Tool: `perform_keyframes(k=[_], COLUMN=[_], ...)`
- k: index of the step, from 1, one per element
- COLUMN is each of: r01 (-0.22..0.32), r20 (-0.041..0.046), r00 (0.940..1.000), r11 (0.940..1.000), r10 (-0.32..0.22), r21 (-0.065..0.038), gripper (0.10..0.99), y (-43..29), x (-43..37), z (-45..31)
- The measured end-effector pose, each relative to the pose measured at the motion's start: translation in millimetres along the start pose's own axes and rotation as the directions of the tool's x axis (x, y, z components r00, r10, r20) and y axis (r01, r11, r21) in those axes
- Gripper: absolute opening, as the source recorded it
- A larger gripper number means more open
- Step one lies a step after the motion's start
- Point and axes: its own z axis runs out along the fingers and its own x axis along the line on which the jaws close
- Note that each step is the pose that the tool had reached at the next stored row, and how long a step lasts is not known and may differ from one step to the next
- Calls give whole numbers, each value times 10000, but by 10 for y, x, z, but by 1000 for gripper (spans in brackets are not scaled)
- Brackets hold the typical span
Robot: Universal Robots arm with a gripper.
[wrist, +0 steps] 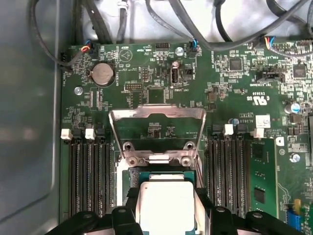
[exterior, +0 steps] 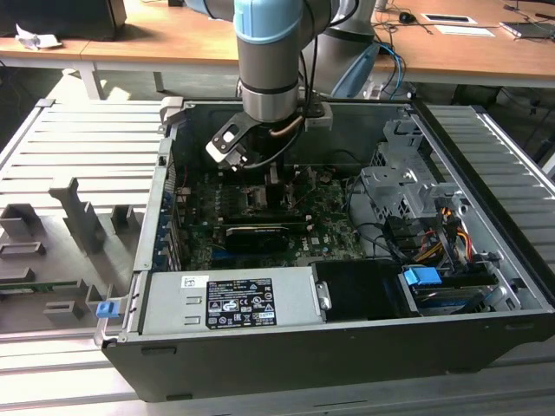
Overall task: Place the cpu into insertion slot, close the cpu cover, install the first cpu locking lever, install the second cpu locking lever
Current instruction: 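Place the cpu into insertion slot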
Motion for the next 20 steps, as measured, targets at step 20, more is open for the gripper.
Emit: perform_keyframes(k=[20], r01=[133], r20=[-22], r00=[9999], r11=[9999], r10=[-133], r21=[4], gripper=[541], y=[-19], x=[64], z=[78])
